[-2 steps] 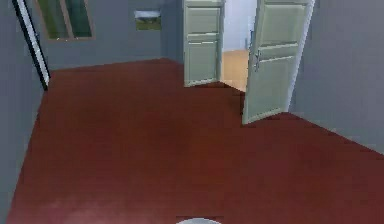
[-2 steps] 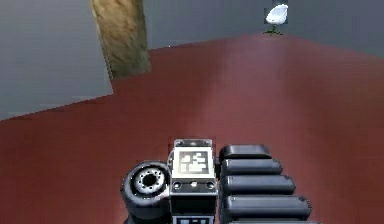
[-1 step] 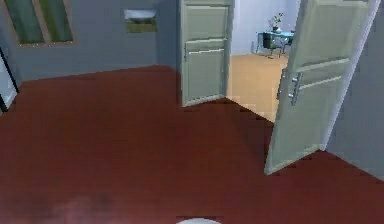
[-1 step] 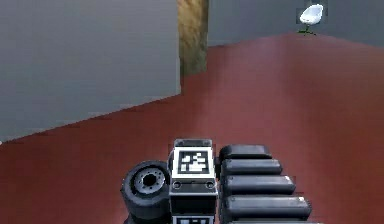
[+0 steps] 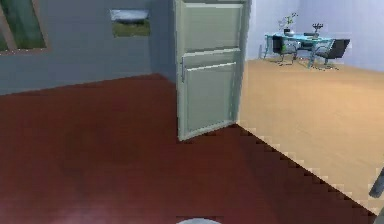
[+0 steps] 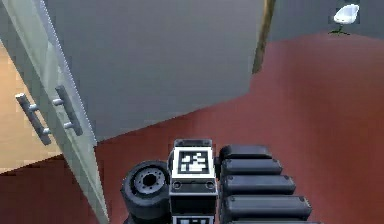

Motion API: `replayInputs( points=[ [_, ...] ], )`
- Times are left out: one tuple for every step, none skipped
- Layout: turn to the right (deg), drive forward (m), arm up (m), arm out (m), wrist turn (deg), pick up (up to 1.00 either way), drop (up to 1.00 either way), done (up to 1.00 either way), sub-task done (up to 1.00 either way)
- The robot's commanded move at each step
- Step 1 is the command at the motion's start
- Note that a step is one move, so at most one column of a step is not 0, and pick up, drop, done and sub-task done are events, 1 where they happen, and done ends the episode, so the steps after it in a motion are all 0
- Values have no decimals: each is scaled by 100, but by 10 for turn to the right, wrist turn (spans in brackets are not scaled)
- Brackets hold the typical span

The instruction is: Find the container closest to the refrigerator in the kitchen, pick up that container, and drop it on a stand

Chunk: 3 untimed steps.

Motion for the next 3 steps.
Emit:
replayInputs(
  points=[
    [60, 0, 0, 0, 0, 0, 0, 0, 0],
    [0, 50, 0, 0, 0, 0, 0, 0, 0],
    [60, 0, 0, 0, 0, 0, 0, 0, 0]
  ],
)
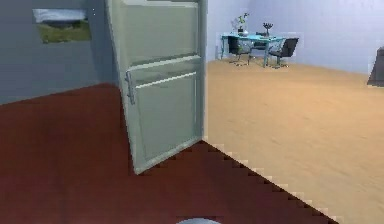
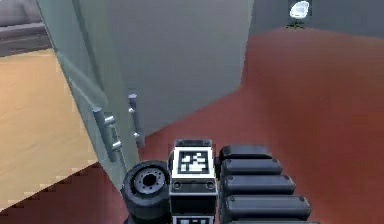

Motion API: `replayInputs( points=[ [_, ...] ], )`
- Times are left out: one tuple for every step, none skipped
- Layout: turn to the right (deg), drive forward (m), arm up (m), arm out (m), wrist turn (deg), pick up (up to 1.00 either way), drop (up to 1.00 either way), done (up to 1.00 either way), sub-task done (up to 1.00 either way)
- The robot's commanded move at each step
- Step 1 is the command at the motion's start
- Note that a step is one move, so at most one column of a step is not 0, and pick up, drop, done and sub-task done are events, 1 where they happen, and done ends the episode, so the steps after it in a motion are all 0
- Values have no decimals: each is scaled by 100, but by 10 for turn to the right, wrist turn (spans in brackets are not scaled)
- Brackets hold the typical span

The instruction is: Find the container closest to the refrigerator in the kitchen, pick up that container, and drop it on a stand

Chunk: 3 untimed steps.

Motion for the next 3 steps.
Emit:
replayInputs(
  points=[
    [0, 50, 0, 0, 0, 0, 0, 0, 0],
    [450, 0, 0, 0, 0, 0, 0, 0, 0],
    [30, 0, 0, 0, 0, 0, 0, 0, 0]
  ],
)
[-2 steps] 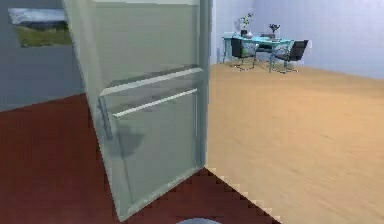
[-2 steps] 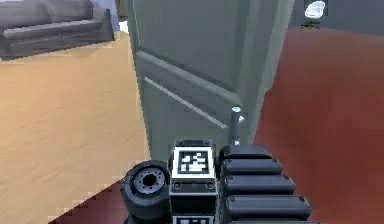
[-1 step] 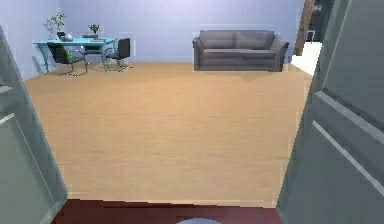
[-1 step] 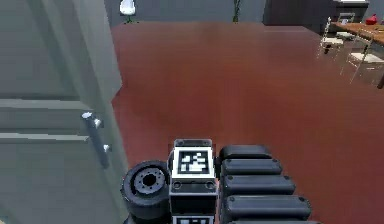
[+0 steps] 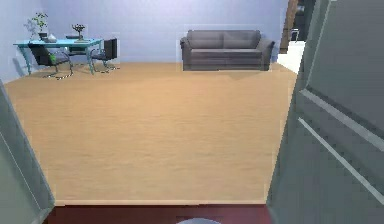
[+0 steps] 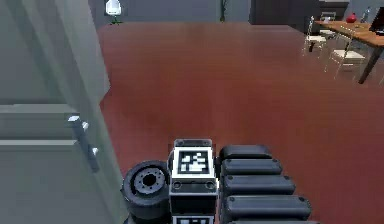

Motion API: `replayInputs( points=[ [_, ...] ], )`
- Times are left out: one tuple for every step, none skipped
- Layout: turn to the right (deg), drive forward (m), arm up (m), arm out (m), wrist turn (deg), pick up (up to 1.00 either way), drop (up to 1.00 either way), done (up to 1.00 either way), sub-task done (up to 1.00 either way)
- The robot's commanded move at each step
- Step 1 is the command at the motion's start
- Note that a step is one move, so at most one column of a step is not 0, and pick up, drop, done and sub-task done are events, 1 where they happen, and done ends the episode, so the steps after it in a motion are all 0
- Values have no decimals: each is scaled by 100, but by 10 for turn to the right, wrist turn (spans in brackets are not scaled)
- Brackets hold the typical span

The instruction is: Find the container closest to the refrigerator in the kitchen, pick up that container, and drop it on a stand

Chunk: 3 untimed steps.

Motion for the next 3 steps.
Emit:
replayInputs(
  points=[
    [0, 100, 0, 0, 0, 0, 0, 0, 0],
    [0, 50, 0, 0, 0, 0, 0, 0, 0],
    [390, 0, 0, 0, 0, 0, 0, 0, 0]
  ],
)
